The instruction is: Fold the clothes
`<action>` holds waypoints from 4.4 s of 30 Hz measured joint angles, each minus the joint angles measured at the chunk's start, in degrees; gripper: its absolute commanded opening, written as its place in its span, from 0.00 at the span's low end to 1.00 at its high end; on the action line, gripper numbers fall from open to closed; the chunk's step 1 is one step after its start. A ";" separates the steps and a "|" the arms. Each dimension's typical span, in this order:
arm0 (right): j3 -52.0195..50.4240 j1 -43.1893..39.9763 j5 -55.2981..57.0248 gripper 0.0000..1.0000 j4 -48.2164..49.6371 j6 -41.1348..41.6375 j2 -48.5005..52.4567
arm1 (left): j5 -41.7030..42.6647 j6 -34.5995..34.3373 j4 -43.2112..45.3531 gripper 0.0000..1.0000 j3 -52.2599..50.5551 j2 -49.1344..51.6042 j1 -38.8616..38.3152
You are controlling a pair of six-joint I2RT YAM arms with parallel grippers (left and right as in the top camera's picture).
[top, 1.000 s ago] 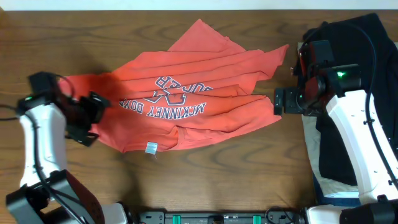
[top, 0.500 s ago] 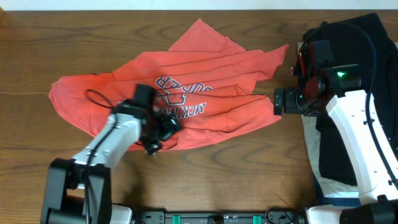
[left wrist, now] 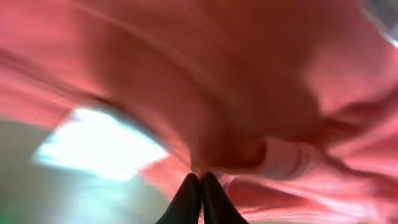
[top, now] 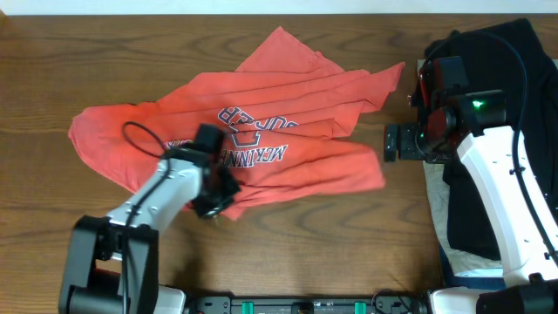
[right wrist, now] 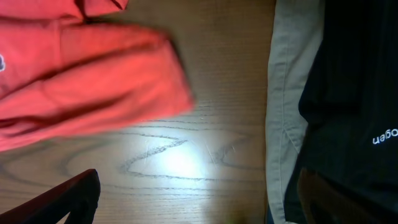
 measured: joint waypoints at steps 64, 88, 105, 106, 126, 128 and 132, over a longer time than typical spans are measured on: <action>0.00 0.00 0.02 0.99 -1.49 0.00 0.46 | 10.45 -33.59 28.61 0.06 1.40 9.44 -24.22; -11.67 0.00 -5.75 0.89 19.12 1.81 0.52 | -2.36 6.78 -17.44 0.06 -2.64 -22.80 35.54; -33.99 0.00 -13.64 0.65 58.14 12.46 9.60 | -2.32 9.49 -18.16 0.06 -2.69 -22.80 35.78; -33.99 0.00 -14.56 0.64 59.93 13.00 10.99 | -2.32 9.49 -18.18 0.06 -2.69 -22.80 35.78; -31.78 -3.78 -24.24 0.40 73.40 20.65 19.04 | -2.54 13.27 -18.32 0.06 -2.69 -22.80 40.89; -31.76 -5.44 -25.11 0.41 73.11 20.37 19.04 | -2.56 13.68 -18.32 0.06 -2.67 -22.80 43.93; -31.78 -7.10 -26.71 0.41 72.70 19.58 19.06 | -2.16 13.75 -18.43 0.06 -2.62 -22.80 50.31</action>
